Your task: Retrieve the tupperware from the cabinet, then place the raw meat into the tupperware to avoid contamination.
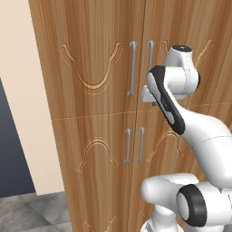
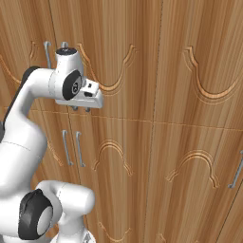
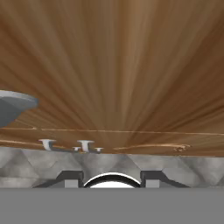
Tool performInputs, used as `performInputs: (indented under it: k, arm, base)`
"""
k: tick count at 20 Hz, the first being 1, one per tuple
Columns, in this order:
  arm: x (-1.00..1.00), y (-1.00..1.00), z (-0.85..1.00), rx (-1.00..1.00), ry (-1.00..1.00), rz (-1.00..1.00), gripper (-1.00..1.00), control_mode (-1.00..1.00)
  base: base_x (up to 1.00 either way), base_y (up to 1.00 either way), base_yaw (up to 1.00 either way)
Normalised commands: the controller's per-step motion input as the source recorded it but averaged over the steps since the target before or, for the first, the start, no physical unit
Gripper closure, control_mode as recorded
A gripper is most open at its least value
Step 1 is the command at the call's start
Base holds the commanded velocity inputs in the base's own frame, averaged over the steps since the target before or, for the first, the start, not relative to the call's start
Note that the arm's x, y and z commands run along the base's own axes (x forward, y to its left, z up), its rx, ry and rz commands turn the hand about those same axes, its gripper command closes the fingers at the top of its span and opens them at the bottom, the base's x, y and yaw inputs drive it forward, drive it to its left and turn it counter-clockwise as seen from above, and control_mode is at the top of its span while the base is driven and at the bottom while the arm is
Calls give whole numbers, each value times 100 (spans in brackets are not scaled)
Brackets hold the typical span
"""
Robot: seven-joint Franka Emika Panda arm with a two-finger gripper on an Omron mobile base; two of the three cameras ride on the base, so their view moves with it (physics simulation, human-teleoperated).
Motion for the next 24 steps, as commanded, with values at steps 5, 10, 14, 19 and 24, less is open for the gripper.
performInputs:
  k: [5, 10, 14, 19, 24]
  arm:
    - [3, 24, 1, 0, -4, -2, -100, -100]
    - [3, 40, 34, -8, -11, 0, -100, -100]
    - [16, 28, 60, -9, -11, 1, -100, -100]
    - [22, 6, 40, -2, -12, -2, -100, -100]
    - [9, -4, 16, 4, -15, -7, -100, -100]
  base:
    - [0, 0, 0]
    - [0, 0, 0]
    - [0, 0, 0]
    - [0, 0, 0]
    - [0, 0, 0]
